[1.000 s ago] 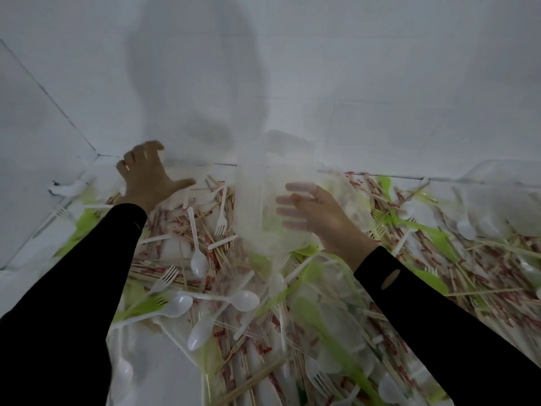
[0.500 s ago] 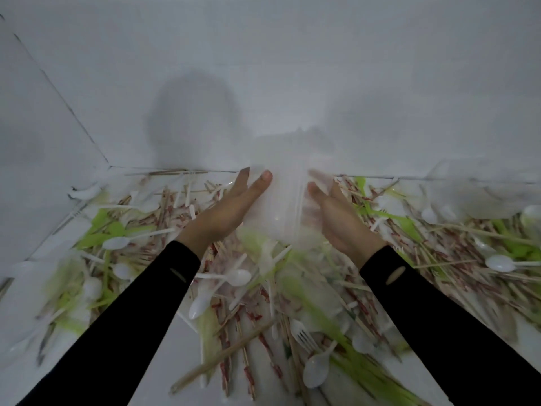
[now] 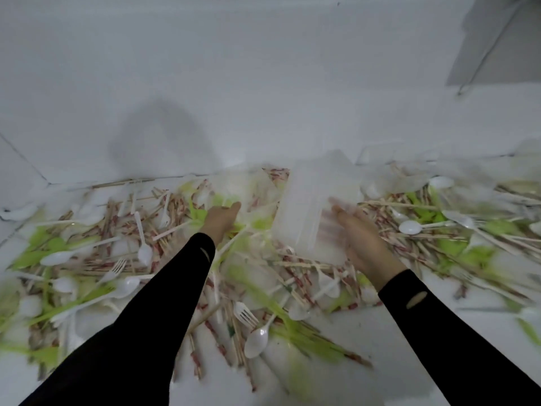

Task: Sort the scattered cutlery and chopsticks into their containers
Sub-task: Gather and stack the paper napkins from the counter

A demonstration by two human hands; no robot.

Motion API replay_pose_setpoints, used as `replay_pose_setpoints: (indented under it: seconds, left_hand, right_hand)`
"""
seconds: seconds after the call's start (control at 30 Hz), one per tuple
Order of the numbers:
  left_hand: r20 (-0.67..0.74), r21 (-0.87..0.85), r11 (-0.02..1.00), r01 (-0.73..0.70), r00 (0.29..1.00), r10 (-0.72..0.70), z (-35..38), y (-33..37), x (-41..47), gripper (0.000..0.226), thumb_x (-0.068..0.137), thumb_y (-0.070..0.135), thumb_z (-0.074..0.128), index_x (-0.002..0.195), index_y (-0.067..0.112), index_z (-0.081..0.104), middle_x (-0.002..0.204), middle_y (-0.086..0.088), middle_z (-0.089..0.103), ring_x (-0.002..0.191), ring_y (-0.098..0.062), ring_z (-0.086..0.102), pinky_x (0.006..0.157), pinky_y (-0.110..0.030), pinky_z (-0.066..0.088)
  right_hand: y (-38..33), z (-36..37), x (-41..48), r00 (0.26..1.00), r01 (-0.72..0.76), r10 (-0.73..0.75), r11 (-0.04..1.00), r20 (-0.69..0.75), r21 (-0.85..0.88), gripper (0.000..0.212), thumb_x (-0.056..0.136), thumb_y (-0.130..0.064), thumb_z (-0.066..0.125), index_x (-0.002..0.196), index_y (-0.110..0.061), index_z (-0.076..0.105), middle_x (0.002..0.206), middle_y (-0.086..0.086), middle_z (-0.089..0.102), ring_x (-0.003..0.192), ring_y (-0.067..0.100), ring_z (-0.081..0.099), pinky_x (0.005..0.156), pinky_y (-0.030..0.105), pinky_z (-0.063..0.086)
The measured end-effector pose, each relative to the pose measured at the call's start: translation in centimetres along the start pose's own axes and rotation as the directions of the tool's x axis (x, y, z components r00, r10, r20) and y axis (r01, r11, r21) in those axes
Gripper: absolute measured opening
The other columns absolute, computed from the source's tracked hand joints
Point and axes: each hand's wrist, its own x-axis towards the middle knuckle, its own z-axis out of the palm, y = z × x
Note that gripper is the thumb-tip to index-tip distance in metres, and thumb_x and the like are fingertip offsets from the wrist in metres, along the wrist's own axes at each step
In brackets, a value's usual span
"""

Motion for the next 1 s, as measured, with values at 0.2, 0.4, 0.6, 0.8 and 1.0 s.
replay_pose_setpoints:
  seconds: [0.2, 0.4, 0.6, 0.8, 1.0]
  left_hand:
    - [-0.252, 0.077, 0.932, -0.354, 0.897, 0.362, 2.5, 2.4, -2.4, 0.019, 0.094, 0.024, 0.054, 0.084, 0.010, 0.045, 0.074, -0.001, 0.043, 0.066, -0.022, 0.043, 0.062, -0.032, 0.040]
    - [-0.111, -0.127, 0.733, -0.668, 0.744, 0.659, 11.8, 7.4, -11.3, 0.020, 0.094, 0.016, 0.063, 0.110, 0.025, 0.055, 0.104, 0.021, 0.047, 0.091, 0.001, 0.056, 0.074, -0.016, 0.045]
    - [0.140, -0.143, 0.561, -0.816, 0.544, 0.827, 21.3, 12.0, -17.0, 0.026, 0.085, 0.044, 0.064, 0.102, 0.033, 0.049, 0.133, 0.009, 0.042, 0.125, -0.009, 0.046, 0.094, -0.026, 0.044]
    - [0.153, -0.236, 0.746, -0.623, 0.734, 0.662, 28.6, 16.3, -15.4, 0.016, 0.101, 0.045, 0.047, 0.104, 0.031, 0.054, 0.100, -0.005, 0.061, 0.090, -0.027, 0.062, 0.076, -0.040, 0.053]
    - [-0.047, -0.074, 0.977, -0.202, 0.979, 0.199, 32.9, 17.8, -7.0, 0.043, 0.091, 0.048, 0.052, 0.125, 0.020, 0.047, 0.136, -0.012, 0.045, 0.108, -0.026, 0.053, 0.088, -0.038, 0.049]
  right_hand:
    - [-3.0, -5.1, -0.2, 0.999, 0.036, -0.034, 0.998, -0.032, 0.051, 0.018, 0.100, -0.022, 0.054, 0.114, -0.017, 0.064, 0.093, -0.001, 0.076, 0.081, 0.016, 0.073, 0.066, 0.033, 0.060]
    - [-6.5, -10.6, 1.1, 0.995, 0.043, -0.032, 0.992, -0.094, 0.122, 0.019, 0.098, -0.027, 0.059, 0.107, -0.014, 0.070, 0.102, 0.003, 0.074, 0.096, 0.022, 0.069, 0.077, 0.037, 0.057]
    - [-8.7, -18.5, 1.4, 0.992, 0.045, -0.026, 0.986, -0.122, 0.159, 0.033, 0.103, -0.020, 0.049, 0.135, -0.015, 0.052, 0.122, 0.008, 0.068, 0.104, 0.022, 0.069, 0.080, 0.039, 0.060]
    - [-11.0, -27.7, -0.2, 0.975, 0.045, -0.006, 0.984, -0.222, 0.170, 0.024, 0.102, -0.015, 0.051, 0.123, -0.007, 0.059, 0.087, 0.003, 0.074, 0.071, 0.015, 0.072, 0.056, 0.029, 0.057]
    - [-12.5, -34.1, -1.9, 0.925, 0.096, -0.011, 0.974, -0.379, 0.207, 0.027, 0.104, -0.019, 0.047, 0.128, -0.009, 0.055, 0.090, 0.002, 0.073, 0.070, 0.016, 0.072, 0.060, 0.033, 0.061]
